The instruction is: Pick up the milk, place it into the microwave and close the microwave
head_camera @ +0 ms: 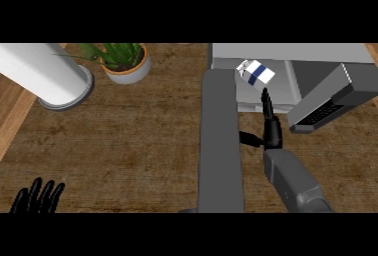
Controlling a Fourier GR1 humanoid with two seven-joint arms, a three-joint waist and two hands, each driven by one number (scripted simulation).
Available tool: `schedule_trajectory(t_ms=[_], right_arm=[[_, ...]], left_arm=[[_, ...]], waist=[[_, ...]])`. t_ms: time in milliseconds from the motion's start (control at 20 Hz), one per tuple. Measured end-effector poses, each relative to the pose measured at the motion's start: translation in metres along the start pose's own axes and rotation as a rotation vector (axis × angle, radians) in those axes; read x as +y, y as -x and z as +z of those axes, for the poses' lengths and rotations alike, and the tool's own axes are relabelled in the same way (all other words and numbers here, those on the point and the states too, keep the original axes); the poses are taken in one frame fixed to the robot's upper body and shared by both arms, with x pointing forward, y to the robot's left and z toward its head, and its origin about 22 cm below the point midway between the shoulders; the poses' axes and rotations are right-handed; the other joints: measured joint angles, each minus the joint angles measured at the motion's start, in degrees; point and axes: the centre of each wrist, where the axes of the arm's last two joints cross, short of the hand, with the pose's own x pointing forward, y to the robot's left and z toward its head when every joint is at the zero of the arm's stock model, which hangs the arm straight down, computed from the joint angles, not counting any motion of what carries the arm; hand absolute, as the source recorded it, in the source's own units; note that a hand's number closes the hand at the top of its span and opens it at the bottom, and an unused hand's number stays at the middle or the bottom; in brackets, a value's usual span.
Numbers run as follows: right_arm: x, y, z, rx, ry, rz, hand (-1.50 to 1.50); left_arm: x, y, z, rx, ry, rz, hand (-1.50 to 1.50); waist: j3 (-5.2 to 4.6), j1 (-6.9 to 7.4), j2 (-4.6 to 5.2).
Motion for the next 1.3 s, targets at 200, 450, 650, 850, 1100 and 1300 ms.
schedule_trajectory(t_ms=[200,450,650,850,1100,1300], right_arm=[[-0.010,0.010,0.015,0.009,-0.025,-0.051,-1.50],[-0.021,0.025,0.043,0.033,-0.079,-0.095,-1.50],[-0.037,0.035,0.064,0.049,-0.074,-0.101,-1.50],[-0.063,0.041,0.082,0.051,-0.050,-0.098,-1.50],[-0.095,0.045,0.104,0.042,-0.015,-0.085,1.50],[-0.125,0.044,0.120,0.053,0.010,-0.076,-1.50]], left_arm=[[-0.002,-0.002,-0.003,0.013,0.010,-0.008,-1.50],[-0.010,0.001,0.000,0.051,0.045,-0.015,-1.50],[-0.015,0.010,-0.004,0.077,0.064,-0.023,-1.50],[-0.020,0.018,-0.007,0.093,0.093,-0.005,-1.50],[-0.031,0.032,-0.021,0.137,0.208,0.004,-1.50],[-0.039,0.041,-0.030,0.181,0.307,-0.029,1.50]], waist=[[-0.04,-0.76,-0.33],[-0.12,-1.74,-0.78],[-0.15,-2.30,-0.98],[-0.22,-2.86,-1.17],[-0.26,-3.50,-1.30],[-0.27,-3.51,-1.30]])
